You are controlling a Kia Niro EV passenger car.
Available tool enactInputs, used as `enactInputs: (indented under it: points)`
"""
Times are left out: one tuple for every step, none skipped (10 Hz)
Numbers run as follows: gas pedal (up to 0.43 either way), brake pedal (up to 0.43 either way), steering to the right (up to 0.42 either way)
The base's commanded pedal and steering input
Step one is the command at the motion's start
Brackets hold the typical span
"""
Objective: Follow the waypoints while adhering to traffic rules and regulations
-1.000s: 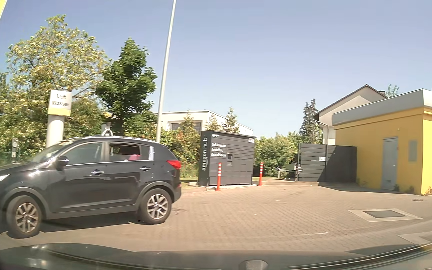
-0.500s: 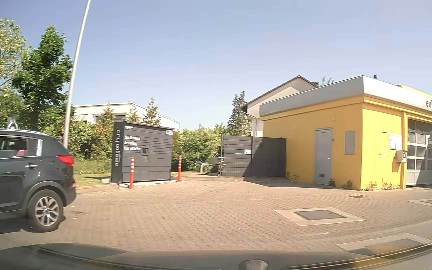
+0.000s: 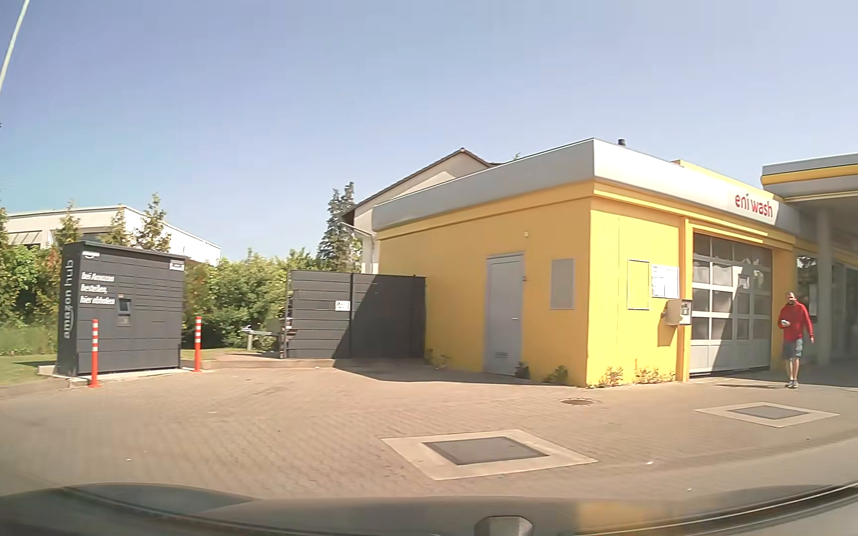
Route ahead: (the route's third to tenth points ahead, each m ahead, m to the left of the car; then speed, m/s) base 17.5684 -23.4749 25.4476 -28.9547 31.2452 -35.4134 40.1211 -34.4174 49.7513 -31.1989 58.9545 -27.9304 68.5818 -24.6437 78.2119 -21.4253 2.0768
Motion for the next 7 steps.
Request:
enactInputs:
  points:
    - [0.039,0.03,0.835]
    - [0.039,0.037,0.848]
    - [0.039,0.03,0.854]
    - [0.039,0.03,0.855]
    - [0.047,0.03,0.854]
    - [0.047,0.03,0.85]
    - [0.047,0.03,0.839]
